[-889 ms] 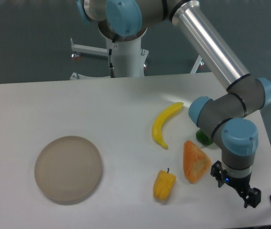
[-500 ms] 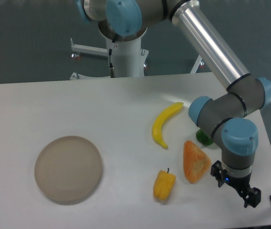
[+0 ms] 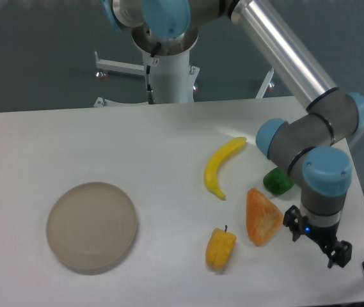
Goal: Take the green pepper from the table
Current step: 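Raise the gripper up and away from the green pepper, then move the open gripper above the small green pepper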
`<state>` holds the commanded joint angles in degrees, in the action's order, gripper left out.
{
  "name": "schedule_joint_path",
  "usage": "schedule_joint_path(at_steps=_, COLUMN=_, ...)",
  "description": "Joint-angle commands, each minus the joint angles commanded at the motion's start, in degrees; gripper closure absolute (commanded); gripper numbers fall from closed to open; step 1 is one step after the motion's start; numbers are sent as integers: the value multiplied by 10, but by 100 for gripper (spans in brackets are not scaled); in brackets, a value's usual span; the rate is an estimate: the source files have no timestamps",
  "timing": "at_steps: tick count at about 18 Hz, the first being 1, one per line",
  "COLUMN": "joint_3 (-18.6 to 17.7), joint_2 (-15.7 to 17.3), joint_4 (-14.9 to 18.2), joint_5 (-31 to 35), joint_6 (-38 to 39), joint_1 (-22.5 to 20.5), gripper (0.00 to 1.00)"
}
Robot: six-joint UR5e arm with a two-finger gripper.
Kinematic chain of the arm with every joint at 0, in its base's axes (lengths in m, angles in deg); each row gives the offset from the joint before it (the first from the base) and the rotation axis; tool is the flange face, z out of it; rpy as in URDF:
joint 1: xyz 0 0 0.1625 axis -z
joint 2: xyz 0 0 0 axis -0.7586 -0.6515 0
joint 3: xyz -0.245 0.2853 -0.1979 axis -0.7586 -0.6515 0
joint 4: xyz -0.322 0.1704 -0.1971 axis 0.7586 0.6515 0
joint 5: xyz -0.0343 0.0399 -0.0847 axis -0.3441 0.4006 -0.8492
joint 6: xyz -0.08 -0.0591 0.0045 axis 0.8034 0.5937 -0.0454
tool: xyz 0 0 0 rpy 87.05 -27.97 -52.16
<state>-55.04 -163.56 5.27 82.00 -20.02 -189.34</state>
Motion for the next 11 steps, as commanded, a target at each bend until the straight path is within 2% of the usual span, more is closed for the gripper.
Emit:
schedule_joint_path(at_steps=6, joint_3=-66, joint_2=52, joint_4=20, joint_5=-19, joint_6=-25, joint_1=-44, gripper=0)
schedule_joint_path(at_steps=11, joint_3=-137, joint_2=92, joint_4=21, joint_5=-85, joint_6=-90, joint_1=-107, gripper=0)
